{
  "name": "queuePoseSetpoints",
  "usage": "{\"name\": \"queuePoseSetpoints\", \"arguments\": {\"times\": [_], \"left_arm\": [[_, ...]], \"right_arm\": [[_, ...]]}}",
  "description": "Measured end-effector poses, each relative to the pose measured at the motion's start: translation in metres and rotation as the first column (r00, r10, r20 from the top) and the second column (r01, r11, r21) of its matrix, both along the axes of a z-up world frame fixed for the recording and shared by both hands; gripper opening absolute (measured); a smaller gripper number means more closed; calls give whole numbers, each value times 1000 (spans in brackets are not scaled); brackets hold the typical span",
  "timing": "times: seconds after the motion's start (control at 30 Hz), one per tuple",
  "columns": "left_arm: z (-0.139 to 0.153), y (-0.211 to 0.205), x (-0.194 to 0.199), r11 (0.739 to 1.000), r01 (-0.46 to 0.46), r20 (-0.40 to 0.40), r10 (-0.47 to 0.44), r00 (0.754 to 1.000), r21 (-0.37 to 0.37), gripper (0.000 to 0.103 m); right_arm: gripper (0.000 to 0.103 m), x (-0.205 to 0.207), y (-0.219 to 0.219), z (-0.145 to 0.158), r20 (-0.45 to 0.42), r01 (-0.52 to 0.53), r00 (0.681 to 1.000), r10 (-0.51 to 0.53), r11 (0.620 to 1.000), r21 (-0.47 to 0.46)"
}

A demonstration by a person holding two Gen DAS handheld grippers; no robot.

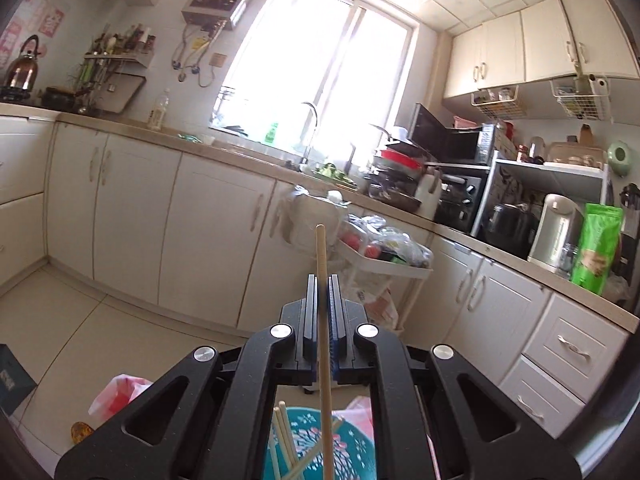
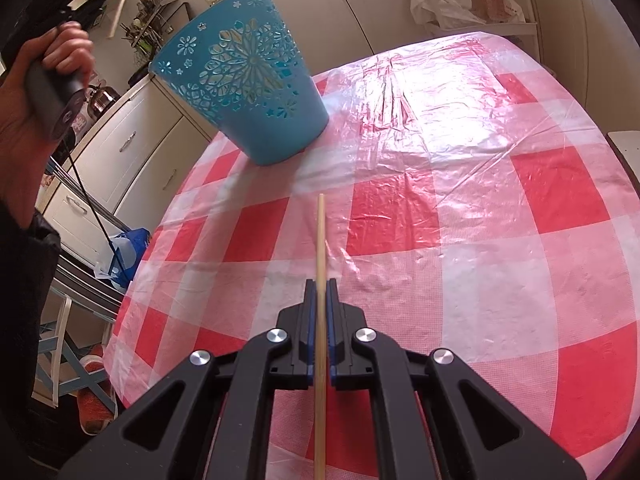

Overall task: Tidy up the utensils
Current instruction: 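Lift the wooden chopstick with the right gripper above the cloth, then carry the chopstick with the right gripper over the teal bin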

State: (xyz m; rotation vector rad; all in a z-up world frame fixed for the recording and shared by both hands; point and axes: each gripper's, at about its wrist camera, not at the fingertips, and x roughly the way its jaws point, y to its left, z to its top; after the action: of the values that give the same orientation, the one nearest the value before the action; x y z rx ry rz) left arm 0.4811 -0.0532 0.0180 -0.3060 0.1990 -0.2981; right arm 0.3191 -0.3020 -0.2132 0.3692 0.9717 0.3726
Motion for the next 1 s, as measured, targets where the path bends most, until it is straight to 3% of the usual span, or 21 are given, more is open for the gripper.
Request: {"name": "queuePoseSetpoints", "arguments": {"times": [0.27,0.5,0.67,0.77,0.83,0.9,1.0], "left_arm": [[-29,-7,16,997,-78,-22,78,997,7,4],[-50,-14,13,991,-66,-48,72,996,113,4],[-66,-9,7,989,-51,-87,63,994,135,5],[-72,-6,0,987,-25,-106,42,994,156,6],[-74,-3,-9,986,-8,-111,27,993,169,11],[-75,5,-23,985,-14,-113,33,993,171,39],[-77,28,-55,987,-88,-85,101,991,137,66]], "right_arm": [[6,-1,1,0,-2,0,1000,0,1000,4],[6,-1,-1,0,-9,2,1000,-1,1000,26],[6,-1,-1,0,-10,4,1000,-4,1000,30],[12,0,-1,1,-7,-5,1000,5,999,37],[17,0,2,3,-1,-22,1000,22,999,27],[29,-1,11,7,10,-47,999,47,999,-16],[48,1,27,13,8,-74,997,75,994,-76]]}}
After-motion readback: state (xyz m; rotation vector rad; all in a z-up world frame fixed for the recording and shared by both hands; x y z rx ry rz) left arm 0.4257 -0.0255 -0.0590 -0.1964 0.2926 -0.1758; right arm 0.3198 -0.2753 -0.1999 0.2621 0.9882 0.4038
